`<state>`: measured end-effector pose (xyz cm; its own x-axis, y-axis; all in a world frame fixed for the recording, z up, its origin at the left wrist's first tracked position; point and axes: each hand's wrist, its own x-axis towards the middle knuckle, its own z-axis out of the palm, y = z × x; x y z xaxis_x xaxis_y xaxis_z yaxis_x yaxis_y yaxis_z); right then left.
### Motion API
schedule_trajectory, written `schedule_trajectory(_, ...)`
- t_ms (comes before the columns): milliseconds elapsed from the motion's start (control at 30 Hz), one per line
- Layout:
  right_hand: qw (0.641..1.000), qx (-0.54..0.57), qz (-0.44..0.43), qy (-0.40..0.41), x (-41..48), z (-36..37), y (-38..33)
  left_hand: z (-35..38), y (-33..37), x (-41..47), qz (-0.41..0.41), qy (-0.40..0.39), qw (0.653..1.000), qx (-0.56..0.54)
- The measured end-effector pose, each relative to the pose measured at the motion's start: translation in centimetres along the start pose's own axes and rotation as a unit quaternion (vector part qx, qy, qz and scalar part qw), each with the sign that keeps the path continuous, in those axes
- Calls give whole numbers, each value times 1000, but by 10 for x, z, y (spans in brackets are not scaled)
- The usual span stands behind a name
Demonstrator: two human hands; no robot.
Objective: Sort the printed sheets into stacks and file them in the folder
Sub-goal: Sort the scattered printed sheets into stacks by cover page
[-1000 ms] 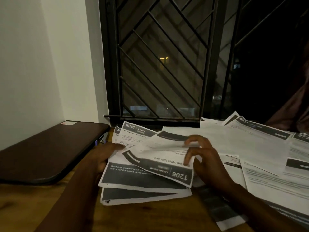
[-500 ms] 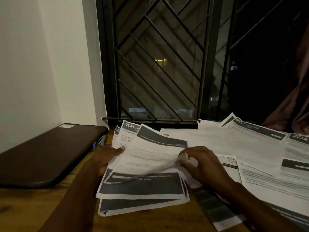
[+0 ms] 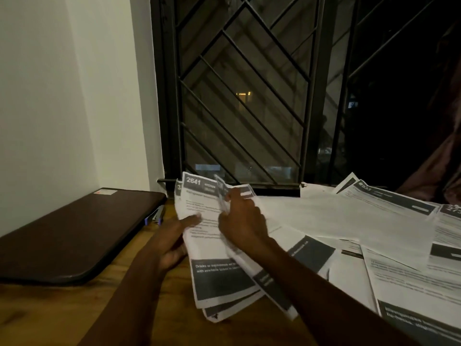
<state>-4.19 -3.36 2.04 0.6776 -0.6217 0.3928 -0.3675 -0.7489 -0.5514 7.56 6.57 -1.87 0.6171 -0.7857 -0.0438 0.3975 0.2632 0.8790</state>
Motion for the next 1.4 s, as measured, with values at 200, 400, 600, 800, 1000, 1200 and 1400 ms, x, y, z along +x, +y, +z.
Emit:
schedule_trajectory(200, 911, 362, 87, -177, 14, 37, 4, -2, -3, 3, -4, -37, 999, 17)
schedule_trajectory(400, 996, 78, 47, 10, 19, -2, 94, -16, 4, 8, 3, 67, 985, 159)
schedule_trajectory(600, 962, -188, 183, -78, 30, -43, 175, -20, 12, 7, 47, 39, 973, 224)
schedule_trajectory(800, 938, -238, 188, -166, 29, -48, 179, -44, 5, 19, 82, 152, 961, 217)
schedule_trajectory(1000, 946, -319, 58, -1, 14, -43, 162, -44, 10, 8, 52, 177, 969, 165)
schedule_trajectory(1200, 977, -41, 76, 193, 25, -86, 158, -43, 13, 6, 68, 202, 966, 144)
schedule_trajectory(1400, 806, 560, 149, 120, 34, -125, 114, -35, 10, 11, -16, 132, 976, 175)
